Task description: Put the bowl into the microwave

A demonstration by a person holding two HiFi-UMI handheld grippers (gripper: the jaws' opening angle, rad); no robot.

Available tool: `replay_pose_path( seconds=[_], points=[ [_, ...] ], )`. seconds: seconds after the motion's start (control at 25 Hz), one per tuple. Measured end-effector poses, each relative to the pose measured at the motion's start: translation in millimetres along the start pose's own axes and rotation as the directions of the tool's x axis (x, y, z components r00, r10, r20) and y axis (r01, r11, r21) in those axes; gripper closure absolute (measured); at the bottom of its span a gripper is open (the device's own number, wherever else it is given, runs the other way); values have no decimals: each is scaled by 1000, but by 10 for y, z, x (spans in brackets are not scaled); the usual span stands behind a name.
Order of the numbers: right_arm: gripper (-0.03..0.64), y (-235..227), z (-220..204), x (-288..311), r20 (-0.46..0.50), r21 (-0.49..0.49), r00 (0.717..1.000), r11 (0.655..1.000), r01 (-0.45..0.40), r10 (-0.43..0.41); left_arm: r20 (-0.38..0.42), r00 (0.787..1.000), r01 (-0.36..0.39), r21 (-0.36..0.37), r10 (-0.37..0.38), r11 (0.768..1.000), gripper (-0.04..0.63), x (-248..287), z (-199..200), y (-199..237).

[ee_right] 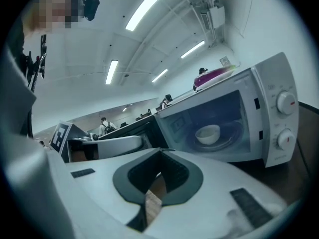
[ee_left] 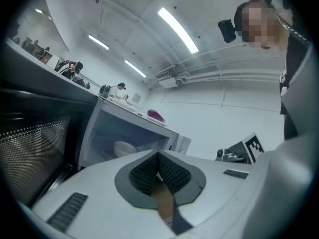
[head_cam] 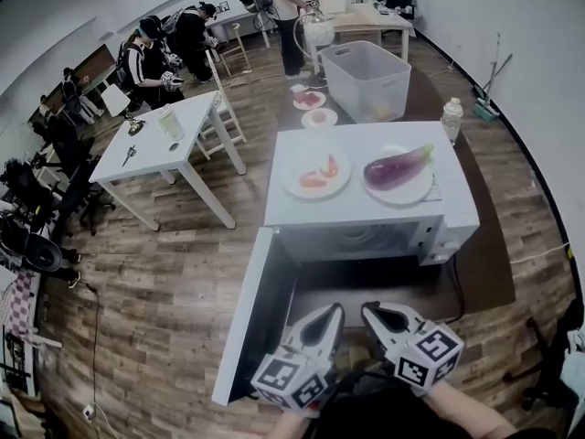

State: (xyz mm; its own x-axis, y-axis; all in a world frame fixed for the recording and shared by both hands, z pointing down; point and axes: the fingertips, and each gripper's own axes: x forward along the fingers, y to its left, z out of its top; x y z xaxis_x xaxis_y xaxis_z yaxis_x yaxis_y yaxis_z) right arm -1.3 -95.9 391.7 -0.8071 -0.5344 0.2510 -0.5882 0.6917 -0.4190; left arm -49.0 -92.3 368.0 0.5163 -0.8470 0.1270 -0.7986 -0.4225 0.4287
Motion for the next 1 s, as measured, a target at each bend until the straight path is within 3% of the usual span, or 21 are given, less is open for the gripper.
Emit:
replay_pose_path(
  seconds=[0.32, 0.48, 0.56, 0.6, 0.64, 0.8, 0.88, 1.0],
  points=[
    [620, -388, -89, 430, -51, 28, 998, 999, -25, 27, -36, 992, -124, -20, 123, 992, 595, -100, -18, 320],
    [618, -850, -77, 660, -29, 144, 999, 988, 50, -46, -44, 984, -172, -6, 172, 985, 595, -165, 34, 439],
    [615, -1187, -89, 763, -9, 259, 992, 958, 123, -125, -43, 979, -200, -4, 200, 980, 594, -231, 71, 482],
    [573, -1326, -92, 820, -2, 314, 988, 938, 147, -154, -43, 976, -214, -2, 214, 977, 595, -276, 93, 502],
    [481, -1430, -72, 878, 6, 361, 985, 919, 159, -173, -42, 972, -230, -2, 230, 973, 595, -328, 119, 520],
    [466, -1658, 109, 1059, 47, 465, 969, 864, 193, -242, -45, 952, -301, 11, 302, 953, 595, -549, 166, 596],
    [466, -1610, 144, 1079, 58, 465, 974, 869, 169, -221, -40, 948, -315, 21, 316, 949, 595, -592, 199, 580],
    [537, -1283, 250, 1062, 121, 365, 991, 931, 16, -64, 4, 957, -290, 42, 290, 956, 595, -516, 303, 549]
  ],
)
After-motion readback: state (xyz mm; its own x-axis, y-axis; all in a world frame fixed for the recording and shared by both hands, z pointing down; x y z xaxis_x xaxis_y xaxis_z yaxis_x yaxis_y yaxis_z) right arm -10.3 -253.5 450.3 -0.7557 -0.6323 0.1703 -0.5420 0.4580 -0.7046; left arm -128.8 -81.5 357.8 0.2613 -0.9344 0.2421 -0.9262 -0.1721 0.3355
